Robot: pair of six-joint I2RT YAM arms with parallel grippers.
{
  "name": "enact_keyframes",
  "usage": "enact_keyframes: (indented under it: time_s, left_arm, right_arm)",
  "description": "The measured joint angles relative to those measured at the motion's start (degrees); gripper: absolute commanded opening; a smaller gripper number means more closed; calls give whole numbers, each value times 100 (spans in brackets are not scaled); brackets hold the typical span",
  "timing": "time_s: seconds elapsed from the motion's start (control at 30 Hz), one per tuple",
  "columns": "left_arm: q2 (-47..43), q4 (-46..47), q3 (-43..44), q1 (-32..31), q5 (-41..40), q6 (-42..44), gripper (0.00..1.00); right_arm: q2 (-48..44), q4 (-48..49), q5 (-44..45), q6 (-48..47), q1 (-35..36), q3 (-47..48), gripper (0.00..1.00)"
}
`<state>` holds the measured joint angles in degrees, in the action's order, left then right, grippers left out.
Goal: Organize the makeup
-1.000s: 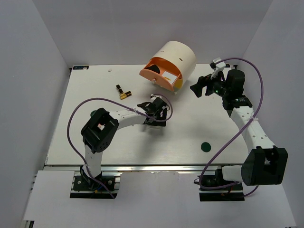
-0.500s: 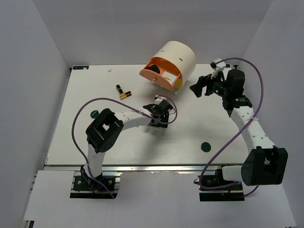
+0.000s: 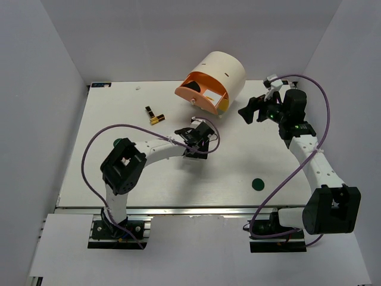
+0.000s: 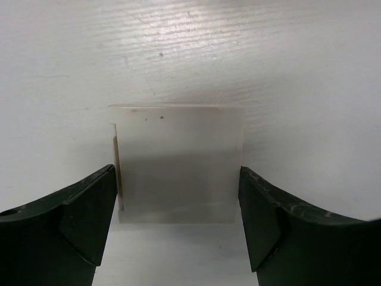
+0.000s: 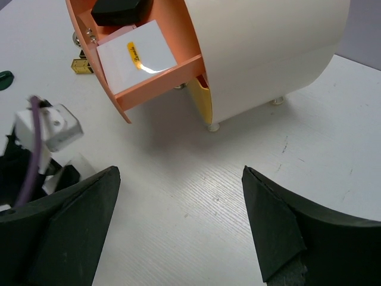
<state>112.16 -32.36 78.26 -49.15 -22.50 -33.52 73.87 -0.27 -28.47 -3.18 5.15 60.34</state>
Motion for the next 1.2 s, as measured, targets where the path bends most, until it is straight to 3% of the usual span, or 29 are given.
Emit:
enact_keyframes:
  time_s: [0.23,0.33,0.37,0.43,0.47,0.67,1.0,1.1,1.2]
  left_arm:
    - [-1552,-219,315,28,24,52,0]
    - [-1801,-295,1226,138,81,188,0]
    - [-1735,-337,1696,232,129,247,0]
    - [-1508,-363,2601,511,260,369,0]
    - [-1364,-363,2999,660,302,431,0]
    - [-372,-173,4575,1484,739,811,0]
    - [597,439,4638,1628,1147,1469,0]
    - [621,560,4634,1617,1156,1587,0]
    - [616,745,4540,1620,1141,1665,6]
  right_arm:
    - [0,0,-17,-4,-59,-26,76]
    - [0,7,-87,2,-63,-74,55]
    - [0,4,-120,-2,-63,-94,36]
    - [0,-11,-219,15,-63,-109,16]
    - [0,-15,-247,4,-63,-109,14]
    - [0,-13,-345,48,-63,-111,13]
    - [-7,-4,-348,55,-63,-210,18]
    - [-7,-15,-348,76,-63,-262,26]
    - [-7,-20,-345,105,-66,-284,41]
